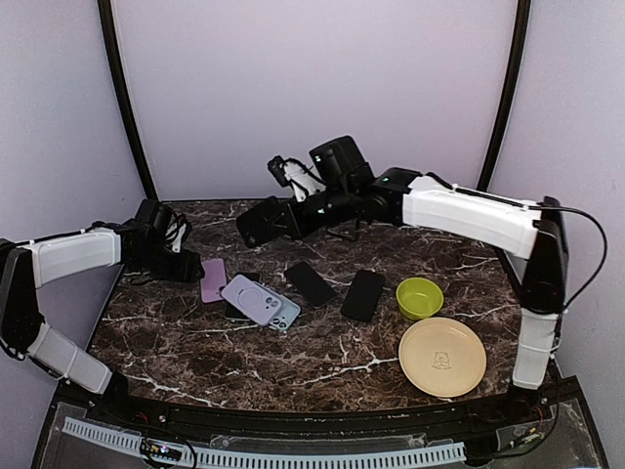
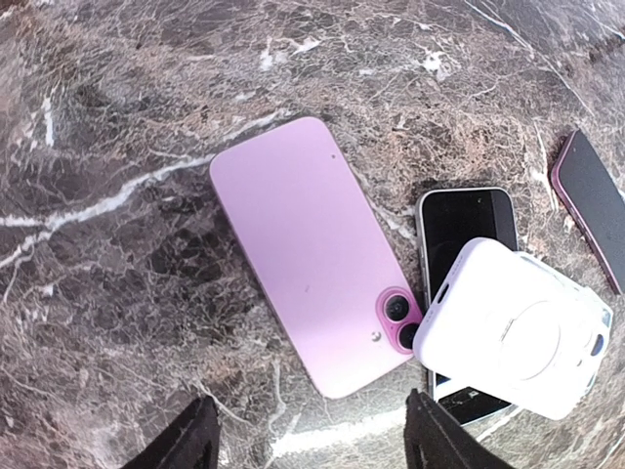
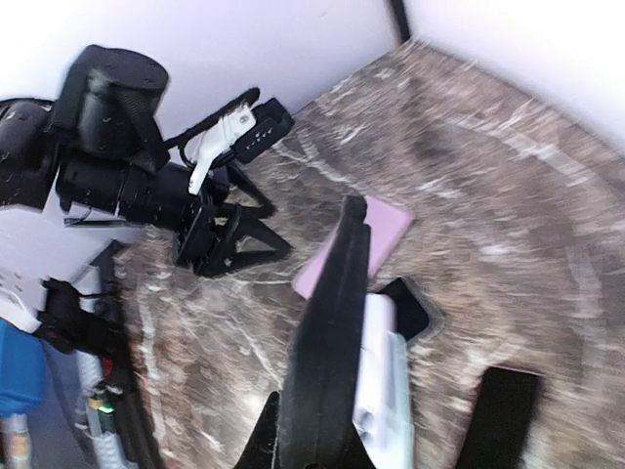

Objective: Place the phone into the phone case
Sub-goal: Pick up the phone case from the phone case, then place the phone case at the corner of the board.

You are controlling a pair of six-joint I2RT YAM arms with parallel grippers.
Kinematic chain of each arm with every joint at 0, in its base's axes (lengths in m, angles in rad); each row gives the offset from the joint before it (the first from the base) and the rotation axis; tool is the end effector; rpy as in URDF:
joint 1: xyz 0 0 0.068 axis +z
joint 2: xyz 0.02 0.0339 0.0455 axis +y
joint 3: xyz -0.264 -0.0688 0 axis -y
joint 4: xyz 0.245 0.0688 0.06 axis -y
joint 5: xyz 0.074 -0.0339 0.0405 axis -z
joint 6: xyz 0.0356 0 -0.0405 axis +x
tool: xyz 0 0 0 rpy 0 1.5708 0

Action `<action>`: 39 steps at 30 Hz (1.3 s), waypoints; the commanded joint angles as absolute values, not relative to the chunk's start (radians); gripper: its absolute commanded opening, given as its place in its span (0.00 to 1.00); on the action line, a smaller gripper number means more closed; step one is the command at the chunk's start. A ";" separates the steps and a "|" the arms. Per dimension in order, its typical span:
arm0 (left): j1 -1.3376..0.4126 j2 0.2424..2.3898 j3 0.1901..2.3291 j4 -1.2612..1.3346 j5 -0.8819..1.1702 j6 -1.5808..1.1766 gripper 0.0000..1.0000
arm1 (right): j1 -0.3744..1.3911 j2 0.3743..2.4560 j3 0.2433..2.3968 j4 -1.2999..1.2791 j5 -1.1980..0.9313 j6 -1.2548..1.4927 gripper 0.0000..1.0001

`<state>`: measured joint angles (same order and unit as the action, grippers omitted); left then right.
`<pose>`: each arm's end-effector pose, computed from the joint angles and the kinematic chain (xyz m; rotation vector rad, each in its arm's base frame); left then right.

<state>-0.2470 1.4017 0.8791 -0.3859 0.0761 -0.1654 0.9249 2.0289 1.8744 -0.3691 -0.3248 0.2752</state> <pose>0.2758 -0.0723 0.2171 0.1344 2.4918 -0.2686 0.2807 0.3912 0.3180 -0.9146 2.0527 1.0319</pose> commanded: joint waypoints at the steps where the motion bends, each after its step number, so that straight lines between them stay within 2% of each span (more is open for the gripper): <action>1: -0.250 1.386 0.865 -0.383 0.079 -0.167 0.68 | 1.069 1.795 1.608 -0.518 0.217 -0.032 0.00; 6: -0.254 1.383 0.867 -0.381 0.097 -0.168 0.69 | 1.283 1.648 1.343 -0.541 0.513 -0.128 0.00; 11: -0.255 1.376 0.862 -0.382 0.113 -0.171 0.69 | 1.409 1.678 1.243 -0.578 0.623 -0.119 0.00; 17: -0.260 1.379 0.854 -0.375 0.153 -0.180 0.69 | 1.454 1.768 1.213 -0.619 0.530 -0.085 0.00; 19: -0.264 1.380 0.855 -0.376 0.157 -0.180 0.69 | 1.460 1.758 1.200 -0.621 0.482 -0.079 0.09; 21: -0.267 1.379 0.855 -0.375 0.165 -0.180 0.69 | 1.465 1.739 1.192 -0.631 0.436 -0.070 0.25; 22: -0.268 1.379 0.855 -0.375 0.166 -0.180 0.69 | 1.467 1.732 1.193 -0.639 0.407 -0.067 0.37; 24: -0.271 1.381 0.856 -0.376 0.169 -0.179 0.69 | 1.472 1.723 1.198 -0.657 0.354 -0.057 0.51; 27: -0.273 1.383 0.857 -0.377 0.174 -0.179 0.69 | 1.473 1.696 1.207 -0.677 0.257 -0.039 0.64; 30: -0.275 1.385 0.857 -0.378 0.177 -0.180 0.69 | 1.468 1.637 1.190 -0.650 0.180 -0.017 0.82; 32: -0.277 1.386 0.858 -0.379 0.181 -0.180 0.69 | 1.443 1.598 1.164 -0.609 0.114 -0.002 0.85; 35: -0.279 1.389 0.859 -0.380 0.185 -0.179 0.69 | 1.363 1.552 1.125 -0.529 0.006 0.067 0.84; 37: -0.280 1.390 0.859 -0.380 0.190 -0.180 0.69 | 1.310 1.546 1.115 -0.485 0.084 0.163 0.84; 39: -0.282 1.390 0.860 -0.383 0.191 -0.180 0.69 | 1.235 1.593 1.163 -0.521 0.142 0.286 0.78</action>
<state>-0.2741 1.4014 0.8680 -0.3801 0.1745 -0.1722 1.3472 1.5570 1.1370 -0.5720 0.1020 0.0700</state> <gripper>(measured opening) 0.692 0.822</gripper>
